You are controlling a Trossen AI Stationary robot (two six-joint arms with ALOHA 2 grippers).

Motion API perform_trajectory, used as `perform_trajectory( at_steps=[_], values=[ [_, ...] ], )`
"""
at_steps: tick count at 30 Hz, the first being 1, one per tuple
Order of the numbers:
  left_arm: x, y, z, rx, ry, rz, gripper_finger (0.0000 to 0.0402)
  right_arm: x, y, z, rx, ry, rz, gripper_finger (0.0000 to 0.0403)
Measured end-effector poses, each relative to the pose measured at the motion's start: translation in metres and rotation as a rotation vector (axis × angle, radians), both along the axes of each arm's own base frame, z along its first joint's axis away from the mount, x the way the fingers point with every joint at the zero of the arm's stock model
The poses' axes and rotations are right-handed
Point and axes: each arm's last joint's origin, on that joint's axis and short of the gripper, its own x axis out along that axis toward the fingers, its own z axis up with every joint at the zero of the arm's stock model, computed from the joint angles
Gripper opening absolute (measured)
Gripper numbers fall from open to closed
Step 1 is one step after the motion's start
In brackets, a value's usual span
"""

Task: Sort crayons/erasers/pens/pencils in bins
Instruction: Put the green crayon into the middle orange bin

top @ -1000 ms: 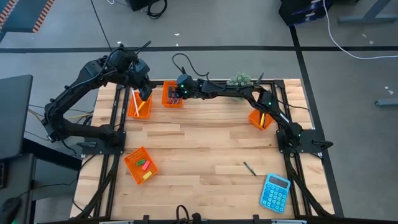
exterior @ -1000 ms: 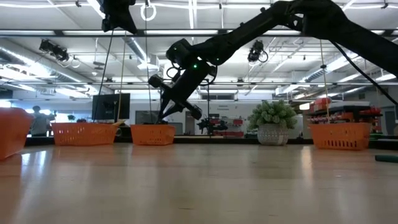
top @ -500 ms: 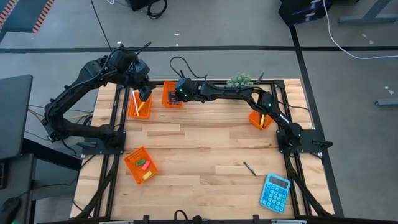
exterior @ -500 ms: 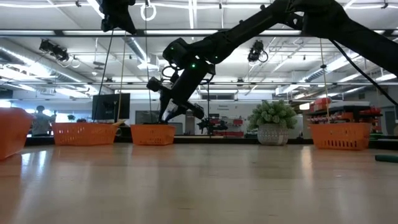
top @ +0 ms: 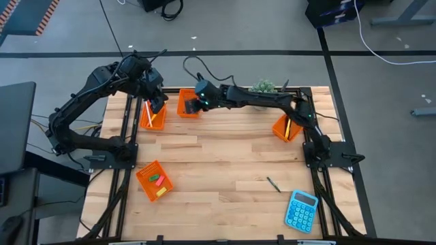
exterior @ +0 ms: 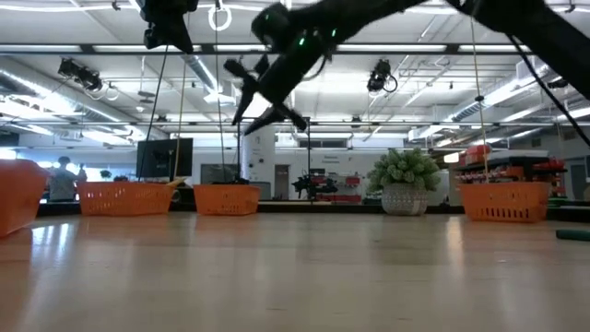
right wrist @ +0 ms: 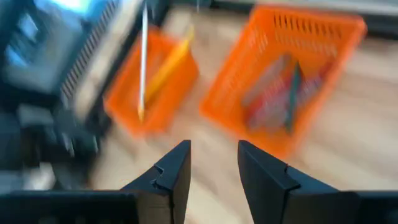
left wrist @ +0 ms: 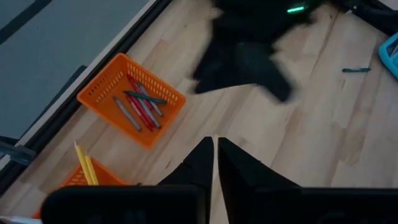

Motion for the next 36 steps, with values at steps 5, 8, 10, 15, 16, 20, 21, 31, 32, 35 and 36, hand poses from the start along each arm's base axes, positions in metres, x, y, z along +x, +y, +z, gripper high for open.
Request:
perform_trajectory(
  at_steps=[5, 8, 10, 15, 16, 20, 21, 31, 32, 35, 36],
  values=[
    [0.001, 0.000, 0.001, 0.010, -0.006, -0.005, 0.0036, -0.036, 0.046, 0.026, -0.006, 0.284, 0.170, 0.0138],
    [0.001, 0.001, 0.001, 0.023, -0.004, -0.019, 0.0032, -0.062, 0.075, 0.035, -0.010, 0.496, 0.270, 0.0138],
    [0.001, 0.001, 0.001, 0.026, -0.003, -0.023, 0.0029, -0.075, 0.092, 0.035, 0.011, 0.624, 0.319, 0.0138],
    [0.001, 0.000, 0.001, 0.020, -0.007, -0.028, 0.0026, -0.095, 0.125, 0.020, 0.108, 0.740, 0.411, 0.0152],
    [0.001, 0.000, 0.001, 0.019, -0.007, -0.029, 0.0027, -0.099, 0.132, 0.014, 0.142, 0.744, 0.422, 0.0156],
    [0.001, 0.000, 0.001, 0.023, -0.007, -0.032, 0.0032, -0.121, 0.161, -0.017, 0.257, 0.777, 0.398, 0.0170],
    [0.001, 0.000, 0.001, 0.024, -0.006, -0.035, 0.0033, -0.128, 0.168, -0.022, 0.273, 0.779, 0.381, 0.0172],
    [0.001, 0.000, 0.001, 0.027, -0.006, -0.038, 0.0019, -0.198, 0.226, -0.046, 0.312, 0.778, 0.261, 0.0172],
    [0.001, 0.000, 0.001, 0.026, -0.006, -0.037, 0.0018, -0.205, 0.231, -0.051, 0.309, 0.795, 0.248, 0.0172],
    [0.002, -0.001, 0.001, 0.016, -0.012, -0.040, 0.0014, -0.219, 0.243, -0.060, 0.313, 0.822, 0.226, 0.0172],
    [0.002, -0.002, 0.001, 0.014, -0.014, -0.046, 0.0014, -0.222, 0.247, -0.064, 0.319, 0.819, 0.230, 0.0172]
  ],
)
